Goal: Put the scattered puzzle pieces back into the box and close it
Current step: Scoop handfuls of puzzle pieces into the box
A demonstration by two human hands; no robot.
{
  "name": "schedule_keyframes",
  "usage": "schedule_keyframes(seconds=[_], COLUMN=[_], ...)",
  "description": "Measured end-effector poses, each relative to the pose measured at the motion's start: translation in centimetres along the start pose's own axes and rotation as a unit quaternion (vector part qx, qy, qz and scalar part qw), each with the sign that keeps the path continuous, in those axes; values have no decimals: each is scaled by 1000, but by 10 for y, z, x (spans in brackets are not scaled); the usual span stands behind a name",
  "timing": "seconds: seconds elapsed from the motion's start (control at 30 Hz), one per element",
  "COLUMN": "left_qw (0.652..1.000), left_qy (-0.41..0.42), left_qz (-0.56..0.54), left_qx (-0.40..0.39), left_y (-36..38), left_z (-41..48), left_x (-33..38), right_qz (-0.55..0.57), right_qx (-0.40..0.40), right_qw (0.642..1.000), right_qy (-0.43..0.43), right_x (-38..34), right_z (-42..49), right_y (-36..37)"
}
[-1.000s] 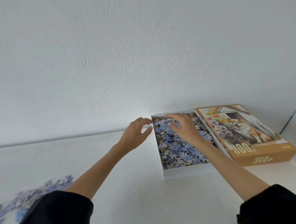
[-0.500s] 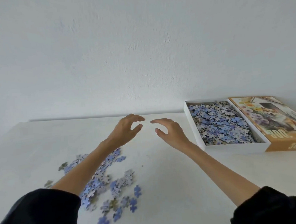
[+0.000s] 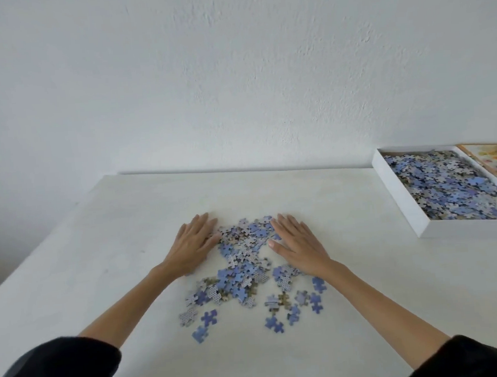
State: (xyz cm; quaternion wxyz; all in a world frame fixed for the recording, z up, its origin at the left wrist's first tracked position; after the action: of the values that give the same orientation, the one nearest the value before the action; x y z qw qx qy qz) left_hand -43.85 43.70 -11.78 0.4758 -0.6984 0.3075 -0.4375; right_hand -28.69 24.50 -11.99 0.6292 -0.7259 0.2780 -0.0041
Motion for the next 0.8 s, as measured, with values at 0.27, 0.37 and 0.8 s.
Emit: schedule_keyframes(seconds=[0.27,0.37,0.8], left_qw=[970,971,957], left_qy=[143,119,158], left_qz=[-196,-207,-233], left_qx=[-4,5,-67], left_y=[-9,-14,-13], left_z=[-8,-1,-15], left_x=[25,19,21], right_qz=[183,182,179], right_qx=[124,90,10], right_qw=[975,979,983], right_qy=[-37,6,-46], right_x=[-23,-16,-29], right_z=[-4,12,32], right_y=[-14,-21,-9])
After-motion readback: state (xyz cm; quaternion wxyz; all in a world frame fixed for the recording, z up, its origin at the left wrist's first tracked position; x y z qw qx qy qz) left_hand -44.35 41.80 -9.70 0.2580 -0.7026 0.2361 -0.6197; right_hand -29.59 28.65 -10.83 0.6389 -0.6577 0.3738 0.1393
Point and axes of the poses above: each hand's wrist, its own z-axis towards the middle knuckle, its own y-axis out of the palm, x = y × z, the point moved 4 cm from there along z, towards the middle knuckle, and after that the axes turned 9 degrees about -x, right-handed, at the moved point
